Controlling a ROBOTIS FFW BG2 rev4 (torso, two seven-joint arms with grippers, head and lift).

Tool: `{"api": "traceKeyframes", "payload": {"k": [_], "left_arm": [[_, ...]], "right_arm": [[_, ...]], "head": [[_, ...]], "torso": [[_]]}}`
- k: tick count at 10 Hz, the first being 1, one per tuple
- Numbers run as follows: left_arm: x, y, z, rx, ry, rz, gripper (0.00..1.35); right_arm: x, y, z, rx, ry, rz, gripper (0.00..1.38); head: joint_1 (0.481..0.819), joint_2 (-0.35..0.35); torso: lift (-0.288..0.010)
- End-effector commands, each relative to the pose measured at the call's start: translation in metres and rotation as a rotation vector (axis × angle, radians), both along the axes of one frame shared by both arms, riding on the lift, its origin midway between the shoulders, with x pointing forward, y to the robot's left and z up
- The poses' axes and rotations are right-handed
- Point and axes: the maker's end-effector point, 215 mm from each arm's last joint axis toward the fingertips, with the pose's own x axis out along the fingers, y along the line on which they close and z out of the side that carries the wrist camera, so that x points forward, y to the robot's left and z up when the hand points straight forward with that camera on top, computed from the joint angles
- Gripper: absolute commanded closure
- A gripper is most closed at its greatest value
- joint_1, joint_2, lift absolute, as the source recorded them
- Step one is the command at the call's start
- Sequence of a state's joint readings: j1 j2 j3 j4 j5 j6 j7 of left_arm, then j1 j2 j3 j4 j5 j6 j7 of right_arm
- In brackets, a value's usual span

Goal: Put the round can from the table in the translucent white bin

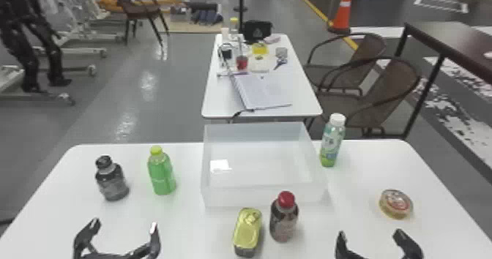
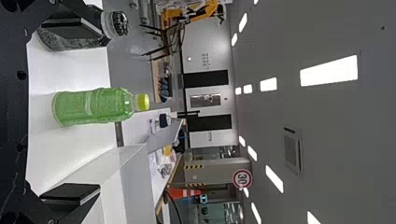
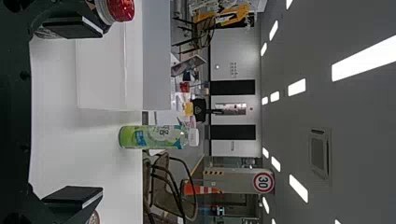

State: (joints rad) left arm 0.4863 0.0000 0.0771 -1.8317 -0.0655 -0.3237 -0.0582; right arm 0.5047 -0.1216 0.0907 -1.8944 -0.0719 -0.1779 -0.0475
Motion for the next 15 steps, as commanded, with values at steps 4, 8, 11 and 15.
{"api": "traceKeyframes", "payload": {"k": [4, 8, 11, 15], "left_arm": [[0.0, 0.0, 0.0, -0.001, 0.0, 0.002, 0.14], [-0.001, 0.0, 0.0, -0.001, 0.0, 0.002, 0.14], [-0.001, 0.0, 0.0, -0.001, -0.001, 0.002, 0.14], [-0.001, 0.002, 0.0, 0.0, -0.003, 0.004, 0.14]], "right_arm": [[0.0, 0.0, 0.001, -0.004, -0.002, 0.0, 0.11], [-0.001, -0.004, 0.003, -0.006, -0.006, -0.028, 0.11], [0.0, -0.03, 0.005, 0.014, -0.024, -0.182, 0.11], [0.015, -0.06, -0.014, 0.062, -0.016, -0.282, 0.11]], "head": [[0.549, 0.0], [0.549, 0.0], [0.549, 0.0], [0.549, 0.0]], "torso": [[-0.1], [-0.1], [-0.1], [-0.1]]}}
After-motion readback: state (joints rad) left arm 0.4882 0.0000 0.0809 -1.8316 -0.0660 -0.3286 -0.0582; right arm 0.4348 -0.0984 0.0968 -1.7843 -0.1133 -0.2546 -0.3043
